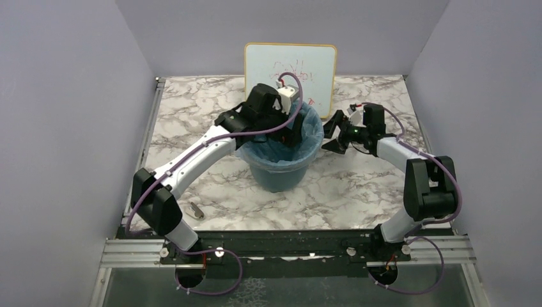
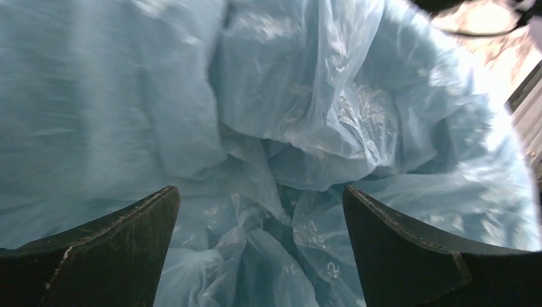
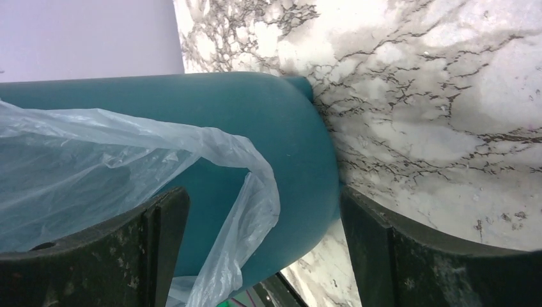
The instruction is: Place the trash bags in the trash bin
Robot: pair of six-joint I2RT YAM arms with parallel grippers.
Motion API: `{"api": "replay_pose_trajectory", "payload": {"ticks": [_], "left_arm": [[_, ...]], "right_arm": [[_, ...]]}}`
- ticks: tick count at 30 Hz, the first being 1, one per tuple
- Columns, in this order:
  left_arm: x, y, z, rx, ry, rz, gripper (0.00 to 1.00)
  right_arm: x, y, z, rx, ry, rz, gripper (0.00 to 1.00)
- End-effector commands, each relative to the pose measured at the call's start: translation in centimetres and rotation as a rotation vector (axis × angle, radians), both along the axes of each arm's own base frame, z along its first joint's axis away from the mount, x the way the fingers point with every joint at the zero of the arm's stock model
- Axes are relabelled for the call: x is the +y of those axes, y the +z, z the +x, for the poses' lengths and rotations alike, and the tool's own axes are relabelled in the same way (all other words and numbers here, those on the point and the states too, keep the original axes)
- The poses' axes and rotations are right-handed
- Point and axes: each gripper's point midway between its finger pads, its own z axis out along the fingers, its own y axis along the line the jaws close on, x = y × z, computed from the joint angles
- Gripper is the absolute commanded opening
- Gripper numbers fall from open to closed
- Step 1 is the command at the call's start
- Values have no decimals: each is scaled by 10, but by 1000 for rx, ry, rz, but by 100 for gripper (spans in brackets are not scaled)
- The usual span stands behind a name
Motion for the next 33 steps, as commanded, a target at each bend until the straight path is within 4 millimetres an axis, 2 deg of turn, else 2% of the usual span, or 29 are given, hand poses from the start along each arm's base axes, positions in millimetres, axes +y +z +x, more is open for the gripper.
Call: {"api": "replay_pose_trajectory", "payload": {"ticks": [1, 8, 12, 19, 22, 26, 33], "left_arm": [[-7, -45, -3, 54, -8, 142, 99], [-1, -79, -1, 106, 24, 217, 99], [-12, -105, -12, 147, -72, 262, 99], [-12, -135, -26, 200, -131, 321, 99], [-8, -141, -26, 204, -119, 340, 99], [-13, -155, -34, 239, -182, 348, 99], [4, -202, -48, 302, -219, 451, 97]], "right_arm": [[4, 11, 0, -50, 43, 32, 92], [5, 1, -5, -16, 63, 34, 91], [3, -9, -5, 28, 35, 19, 91], [5, -19, -5, 82, 31, 43, 90], [5, -20, -3, 78, 31, 40, 90], [7, -19, -1, 80, 38, 40, 90], [10, -11, 3, 60, -21, 89, 89]]}}
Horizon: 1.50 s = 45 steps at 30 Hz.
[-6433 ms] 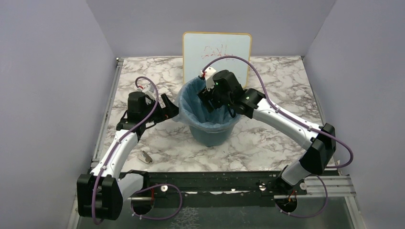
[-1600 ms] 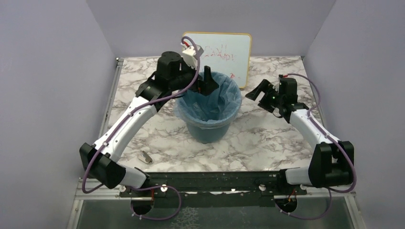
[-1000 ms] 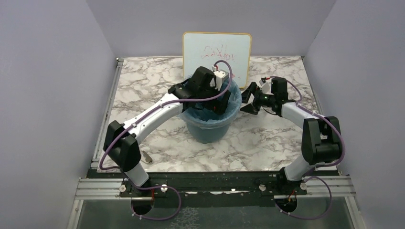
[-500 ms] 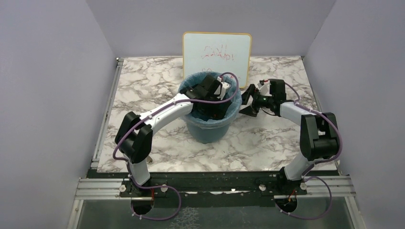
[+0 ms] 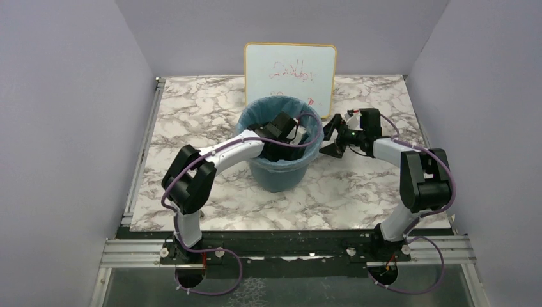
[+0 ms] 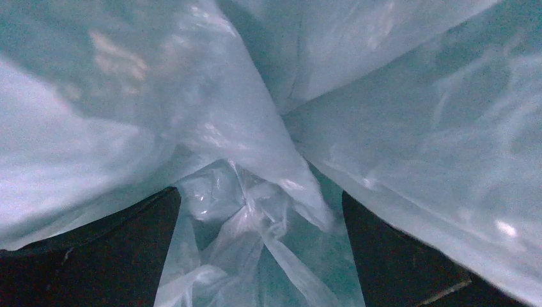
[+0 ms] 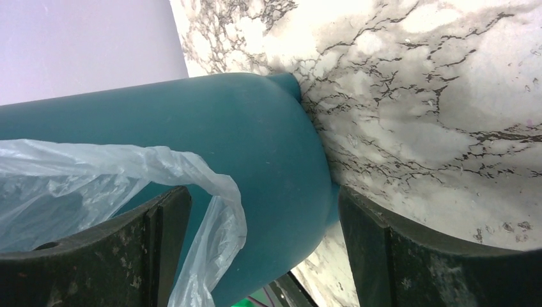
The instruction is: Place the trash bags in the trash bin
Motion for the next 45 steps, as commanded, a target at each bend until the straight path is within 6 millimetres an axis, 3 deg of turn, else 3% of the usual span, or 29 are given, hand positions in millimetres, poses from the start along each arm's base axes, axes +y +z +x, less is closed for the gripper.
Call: {"api": "replay_pose_trajectory", "payload": {"ticks": [1, 6, 10, 17, 20, 26, 29, 31, 41, 45], "left_arm": [[10, -38, -15, 61, -68, 78, 96], [20, -62, -25, 103, -89, 126, 95], [16, -69, -31, 139, -109, 119, 93], [32, -85, -39, 182, -131, 202, 90], [30, -69, -39, 154, -146, 176, 86], [14, -11, -36, 104, -208, 85, 87], [8, 18, -35, 83, -207, 52, 87], [3, 21, -37, 86, -217, 27, 87], [36, -61, -62, 257, -147, 204, 83], [35, -69, -63, 276, -139, 211, 81]], "right_arm": [[7, 10, 1, -24, -12, 42, 89], [8, 0, -5, -2, 31, 9, 89], [11, -4, -7, -6, 54, -9, 89], [15, -22, -13, 78, 86, -50, 89], [13, -13, -10, 61, 65, -58, 89], [6, 8, -4, -29, -18, -91, 89], [6, 6, -7, -15, -5, -92, 89], [6, 1, -11, 8, -1, -88, 89], [11, -19, -23, 57, 55, -71, 89], [13, -21, -27, 78, 74, -68, 89]]}}
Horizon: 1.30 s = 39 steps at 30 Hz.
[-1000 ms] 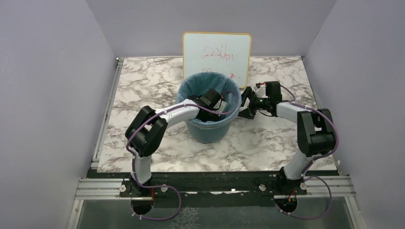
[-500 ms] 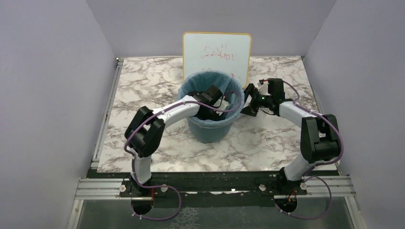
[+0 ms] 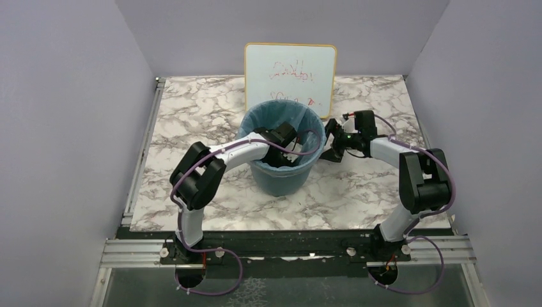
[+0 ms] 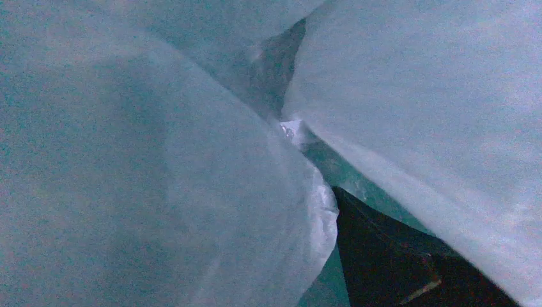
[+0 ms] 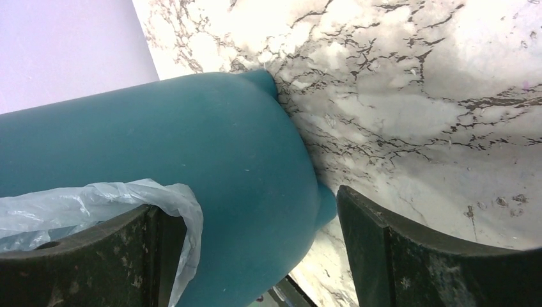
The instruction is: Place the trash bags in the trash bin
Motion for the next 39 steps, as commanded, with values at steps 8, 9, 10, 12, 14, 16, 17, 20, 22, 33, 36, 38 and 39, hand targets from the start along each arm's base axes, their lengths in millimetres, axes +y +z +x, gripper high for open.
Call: {"api": "replay_pose_trajectory", "payload": {"ticks": [8, 9, 10, 12, 14, 16, 17, 20, 22, 33, 36, 38, 39], "left_arm": [[-20, 35, 11, -56, -1, -81, 82], [-21, 42, 12, -68, 3, -96, 82], [-22, 49, 13, -80, 4, -110, 83], [-23, 57, 13, -96, 1, -127, 85], [-20, 59, 12, -100, -3, -120, 86], [-16, 57, 13, -104, 7, -102, 86], [-15, 57, 12, -102, 9, -100, 86], [-16, 60, 12, -106, 1, -111, 87], [-15, 60, 14, -113, 5, -107, 87], [-33, 99, 27, -108, -3, -312, 87], [-38, 118, 31, -106, 7, -416, 88], [-41, 124, 31, -100, -1, -448, 88], [-42, 124, 32, -100, 4, -448, 88]], "right_arm": [[-1, 12, -3, -32, 9, -24, 89], [-1, 14, -1, -42, 8, -26, 89], [-1, 16, 0, -48, 7, -27, 89], [-1, 15, 1, -43, 6, -33, 89], [-1, 11, 1, -33, 7, -33, 87], [0, 8, -1, -18, 15, -26, 86], [0, 8, -1, -14, 19, -22, 86], [4, 9, -2, -18, 38, 6, 86], [4, 5, -2, 3, 49, -4, 85], [0, 17, 0, -31, 72, -51, 85], [-2, 27, 4, -63, 49, -68, 85], [-5, 31, 7, -80, 36, -84, 85], [-6, 31, 8, -81, 32, -91, 85]]}}
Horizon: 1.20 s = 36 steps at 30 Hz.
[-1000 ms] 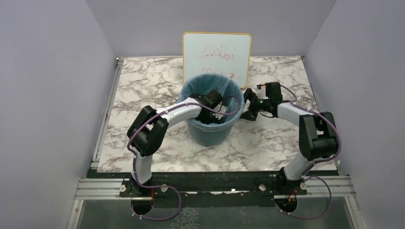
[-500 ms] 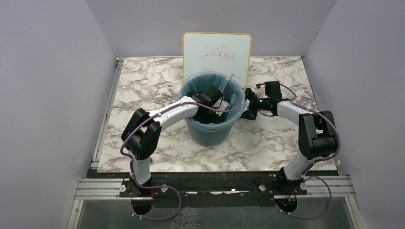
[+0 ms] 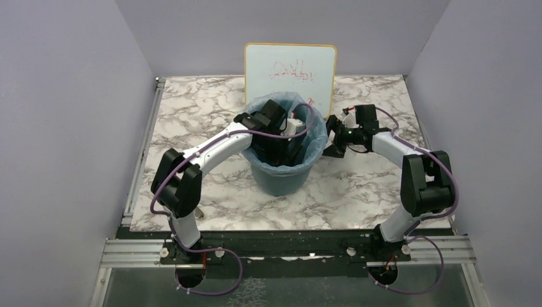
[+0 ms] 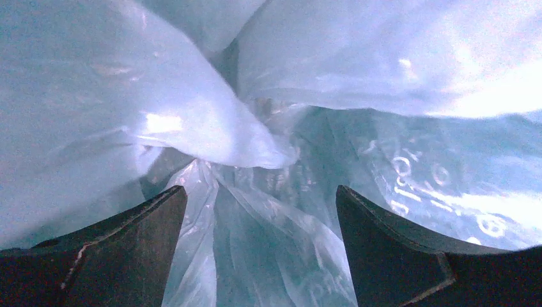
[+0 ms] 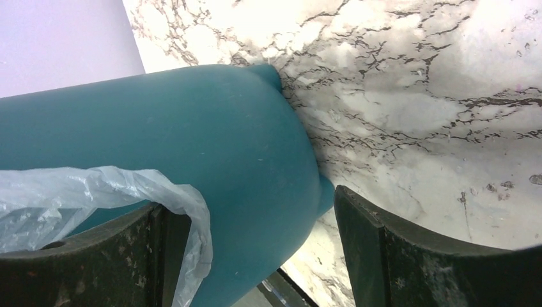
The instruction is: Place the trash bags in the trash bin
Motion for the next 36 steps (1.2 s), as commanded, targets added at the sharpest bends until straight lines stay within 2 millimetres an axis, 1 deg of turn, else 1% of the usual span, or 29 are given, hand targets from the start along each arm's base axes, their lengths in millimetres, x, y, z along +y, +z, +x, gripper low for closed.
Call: {"api": "replay_pose_trajectory", "payload": {"ticks": [1, 3, 5, 7, 9, 12, 15, 16, 17, 19, 21, 22, 24, 25, 27, 29, 31, 33, 36], "left_arm": [[-20, 46, 7, -46, -22, -177, 88], [-24, 57, 6, -53, -27, -215, 88], [-34, 84, 10, -97, -40, -294, 89], [-44, 113, 14, -149, -66, -378, 92], [-50, 132, 16, -175, -88, -422, 95], [-47, 136, 22, -179, -51, -415, 95], [-36, 136, 18, -177, -15, -403, 95], [-33, 140, 18, -186, -5, -400, 95], [-30, 148, 18, -200, -3, -412, 95], [-28, 175, 19, -257, 8, -450, 96], [-24, 212, 24, -352, 30, -498, 98], [-22, 234, 27, -412, 44, -526, 99], [-13, 273, 31, -528, 71, -567, 99], [-7, 289, 34, -580, 96, -577, 99], [11, 311, 44, -674, 187, -566, 99], [36, 318, 57, -737, 294, -528, 99], [70, 314, 76, -765, 445, -475, 99], [109, 304, 95, -745, 609, -444, 99], [160, 279, 107, -672, 776, -427, 99]], "right_arm": [[-2, 25, 9, -71, -17, -34, 85], [-4, 26, 9, -72, -12, -45, 85], [-5, 27, 10, -72, -17, -53, 85], [-6, 28, 12, -78, -25, -65, 86], [-9, 27, 13, -77, -39, -85, 86], [-12, 26, 12, -75, -44, -102, 86], [-14, 24, 11, -72, -47, -116, 86], [-14, 24, 11, -71, -47, -118, 86], [-14, 24, 11, -73, -47, -119, 86], [-13, 25, 10, -71, -46, -112, 86], [-12, 27, 10, -77, -44, -106, 86], [-12, 28, 11, -80, -44, -105, 86], [-13, 30, 13, -91, -49, -112, 87], [-14, 31, 14, -98, -51, -119, 88], [-17, 37, 17, -124, -64, -136, 89], [-22, 44, 22, -157, -89, -164, 90], [-27, 53, 27, -206, -112, -190, 91], [-34, 62, 33, -248, -146, -227, 93], [-40, 75, 37, -309, -177, -252, 95]]}}
